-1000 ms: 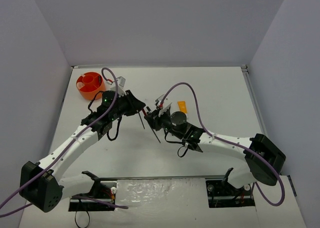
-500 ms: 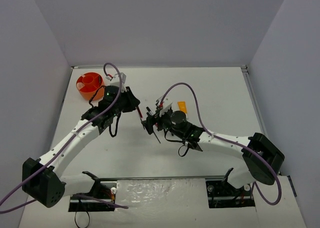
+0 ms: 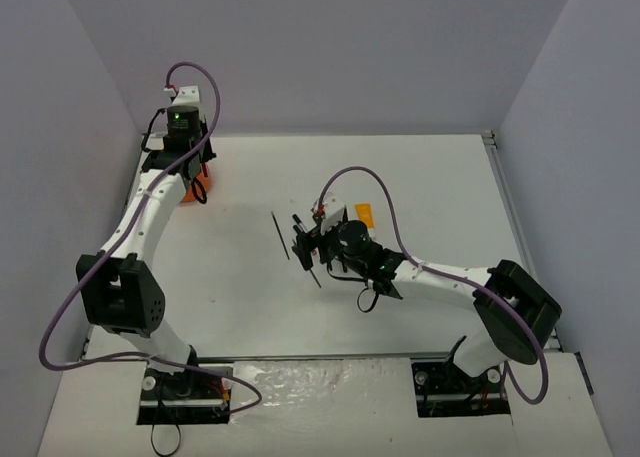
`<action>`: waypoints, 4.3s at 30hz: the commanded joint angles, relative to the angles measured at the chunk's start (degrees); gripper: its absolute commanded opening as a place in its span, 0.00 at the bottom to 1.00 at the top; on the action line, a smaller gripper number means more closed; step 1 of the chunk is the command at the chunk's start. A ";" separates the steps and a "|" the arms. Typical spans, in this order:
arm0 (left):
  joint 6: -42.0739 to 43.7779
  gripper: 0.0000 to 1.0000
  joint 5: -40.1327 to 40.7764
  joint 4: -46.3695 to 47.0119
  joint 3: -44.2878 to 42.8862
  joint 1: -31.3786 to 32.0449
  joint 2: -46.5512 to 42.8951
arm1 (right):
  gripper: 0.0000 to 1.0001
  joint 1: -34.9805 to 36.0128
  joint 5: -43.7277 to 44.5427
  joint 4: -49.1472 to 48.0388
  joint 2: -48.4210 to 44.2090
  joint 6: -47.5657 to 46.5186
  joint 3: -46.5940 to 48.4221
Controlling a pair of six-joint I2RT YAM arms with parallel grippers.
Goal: Organize the makeup
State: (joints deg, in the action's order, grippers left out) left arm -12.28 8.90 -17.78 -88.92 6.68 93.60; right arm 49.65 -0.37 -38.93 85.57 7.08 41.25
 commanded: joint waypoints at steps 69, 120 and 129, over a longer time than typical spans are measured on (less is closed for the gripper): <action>-8.80 0.85 -24.02 -8.64 33.27 -4.87 -43.92 | 0.38 -3.99 -0.41 17.13 18.15 -1.05 15.93; -27.97 0.75 -19.91 14.00 32.51 15.52 -31.66 | 0.00 3.34 -9.75 -15.72 -2.85 5.02 1.44; -28.43 0.37 -18.18 15.73 31.80 19.89 -27.66 | 0.00 3.35 -9.58 -17.37 -3.39 5.49 0.17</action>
State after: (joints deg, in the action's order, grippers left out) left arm -39.94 -10.86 -6.89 -53.12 25.04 65.12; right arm 52.88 -9.41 -49.04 85.40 12.00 41.13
